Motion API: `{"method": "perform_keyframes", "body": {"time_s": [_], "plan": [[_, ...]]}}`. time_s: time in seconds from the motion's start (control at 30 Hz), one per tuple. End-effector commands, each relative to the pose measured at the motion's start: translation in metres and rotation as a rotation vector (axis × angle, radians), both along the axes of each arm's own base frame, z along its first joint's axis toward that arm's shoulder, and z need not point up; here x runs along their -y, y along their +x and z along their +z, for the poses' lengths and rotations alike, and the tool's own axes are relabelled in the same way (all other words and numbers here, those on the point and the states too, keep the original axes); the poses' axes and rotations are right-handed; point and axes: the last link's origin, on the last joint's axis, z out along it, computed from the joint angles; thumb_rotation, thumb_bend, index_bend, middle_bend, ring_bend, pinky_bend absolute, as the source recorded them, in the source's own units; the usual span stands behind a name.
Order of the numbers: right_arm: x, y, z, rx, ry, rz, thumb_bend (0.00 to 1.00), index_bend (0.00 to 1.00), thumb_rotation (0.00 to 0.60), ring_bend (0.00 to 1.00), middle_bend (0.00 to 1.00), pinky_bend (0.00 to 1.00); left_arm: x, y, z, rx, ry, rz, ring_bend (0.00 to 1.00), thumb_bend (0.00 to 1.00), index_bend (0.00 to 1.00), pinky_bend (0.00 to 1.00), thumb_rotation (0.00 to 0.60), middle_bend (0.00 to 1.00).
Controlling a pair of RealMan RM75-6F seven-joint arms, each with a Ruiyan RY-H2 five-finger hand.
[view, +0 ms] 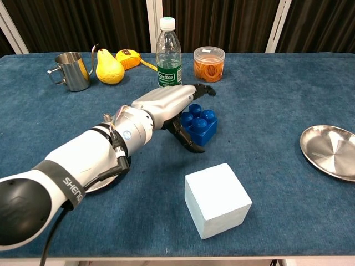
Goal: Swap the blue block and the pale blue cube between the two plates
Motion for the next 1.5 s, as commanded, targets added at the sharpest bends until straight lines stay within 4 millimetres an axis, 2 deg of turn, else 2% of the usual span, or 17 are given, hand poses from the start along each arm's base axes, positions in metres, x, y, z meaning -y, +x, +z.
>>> {"method": "perform_keyframes", "body": {"time_s": [0.03,0.23,0.4,0.53,0.63,0.73,0.83,0.93,1.03,1.13,1.3,1.5], "plan": [[-0.001,0.0,0.002,0.007,-0.002,0.003,0.25,0.0,0.6,0.0,0.0,0.0,-0.003,0.0,-0.006,-0.001,-0.009,0.025,0.15,0.01,0.27,0.11,0.6,0.2],[0.0,-0.001,0.003,0.007,-0.002,0.006,0.25,0.0,0.6,0.0,0.0,0.0,-0.009,0.001,-0.002,0.03,0.031,0.036,0.37,0.13,0.44,0.32,0.6,0.4],[0.0,-0.001,0.001,0.001,0.003,0.006,0.25,0.0,0.6,0.0,0.0,0.0,-0.009,0.004,0.014,0.06,0.09,0.009,0.47,0.23,0.51,0.45,0.6,0.48],[0.0,-0.001,-0.001,-0.006,0.005,0.005,0.25,0.0,0.6,0.0,0.0,0.0,0.001,0.002,0.051,0.068,0.159,-0.061,0.49,0.24,0.53,0.47,0.6,0.49],[-0.001,-0.001,-0.002,-0.011,0.007,0.003,0.25,0.0,0.6,0.0,0.0,0.0,0.016,-0.01,0.089,0.052,0.192,-0.075,0.49,0.22,0.53,0.47,0.6,0.49],[-0.002,0.001,-0.003,-0.017,0.004,0.003,0.25,0.0,0.6,0.0,0.0,0.0,0.03,-0.035,0.122,0.007,0.207,-0.05,0.49,0.21,0.53,0.47,0.6,0.49],[-0.003,0.003,-0.006,-0.027,0.005,0.01,0.25,0.0,0.6,0.0,0.0,0.0,0.041,-0.065,0.137,-0.036,0.187,0.01,0.48,0.22,0.53,0.47,0.6,0.49],[-0.005,0.005,-0.01,-0.034,0.011,0.017,0.25,0.0,0.6,0.0,0.0,0.0,0.048,-0.092,0.138,-0.057,0.146,0.064,0.47,0.21,0.53,0.46,0.6,0.47],[-0.006,0.007,-0.012,-0.04,0.012,0.022,0.25,0.0,0.6,0.0,0.0,0.0,0.055,-0.116,0.13,-0.094,0.106,0.094,0.43,0.21,0.5,0.43,0.6,0.44],[-0.006,0.008,-0.014,-0.042,0.016,0.022,0.25,0.0,0.6,0.0,0.0,0.0,0.059,-0.128,0.121,-0.102,0.077,0.106,0.39,0.2,0.47,0.39,0.6,0.41],[-0.005,0.007,-0.014,-0.046,0.015,0.02,0.25,0.0,0.6,0.0,0.0,0.0,0.059,-0.133,0.111,-0.102,0.062,0.086,0.25,0.14,0.36,0.29,0.6,0.29],[-0.004,0.008,-0.017,-0.046,0.022,0.03,0.25,0.0,0.6,0.0,0.0,0.0,0.061,-0.135,0.108,-0.114,0.043,0.082,0.05,0.01,0.2,0.18,0.6,0.12]]}}
